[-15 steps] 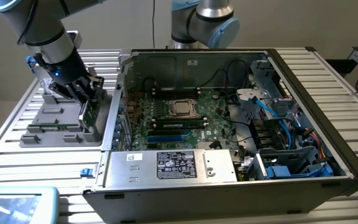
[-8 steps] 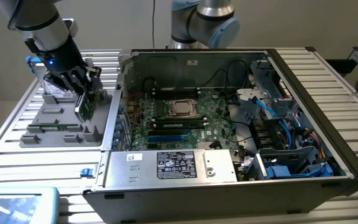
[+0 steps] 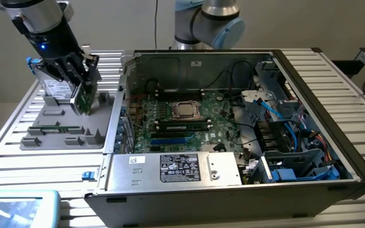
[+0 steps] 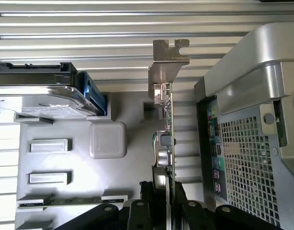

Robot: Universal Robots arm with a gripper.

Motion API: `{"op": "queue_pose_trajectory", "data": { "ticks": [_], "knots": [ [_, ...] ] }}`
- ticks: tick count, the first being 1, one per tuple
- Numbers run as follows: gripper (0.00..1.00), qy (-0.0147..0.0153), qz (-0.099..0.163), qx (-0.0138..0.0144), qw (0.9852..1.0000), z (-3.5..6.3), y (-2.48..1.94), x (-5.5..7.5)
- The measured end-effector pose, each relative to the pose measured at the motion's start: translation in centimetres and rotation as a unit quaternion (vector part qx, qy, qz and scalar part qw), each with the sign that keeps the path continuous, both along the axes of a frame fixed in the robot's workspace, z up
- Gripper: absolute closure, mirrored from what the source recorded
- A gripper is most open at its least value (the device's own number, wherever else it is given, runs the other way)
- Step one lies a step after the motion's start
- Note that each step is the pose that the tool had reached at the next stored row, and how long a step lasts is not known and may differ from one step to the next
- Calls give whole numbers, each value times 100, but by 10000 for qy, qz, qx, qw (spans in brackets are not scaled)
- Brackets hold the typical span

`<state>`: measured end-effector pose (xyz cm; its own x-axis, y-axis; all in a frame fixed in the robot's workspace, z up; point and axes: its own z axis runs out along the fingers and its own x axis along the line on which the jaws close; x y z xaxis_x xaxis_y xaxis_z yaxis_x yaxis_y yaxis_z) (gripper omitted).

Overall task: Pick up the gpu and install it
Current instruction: 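Pick up the gpu and move the gpu toward the slot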

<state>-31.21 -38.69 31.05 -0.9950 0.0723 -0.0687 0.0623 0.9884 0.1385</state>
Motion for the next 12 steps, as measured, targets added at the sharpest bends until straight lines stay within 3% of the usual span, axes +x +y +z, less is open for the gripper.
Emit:
{"op": "queue_pose_trajectory", "data": {
  "ticks": [8,12],
  "knots": [
    [71,62,-2,0,10000,362,-64,52],
    [71,84,-2,0,10000,545,-87,140]
  ]
}}
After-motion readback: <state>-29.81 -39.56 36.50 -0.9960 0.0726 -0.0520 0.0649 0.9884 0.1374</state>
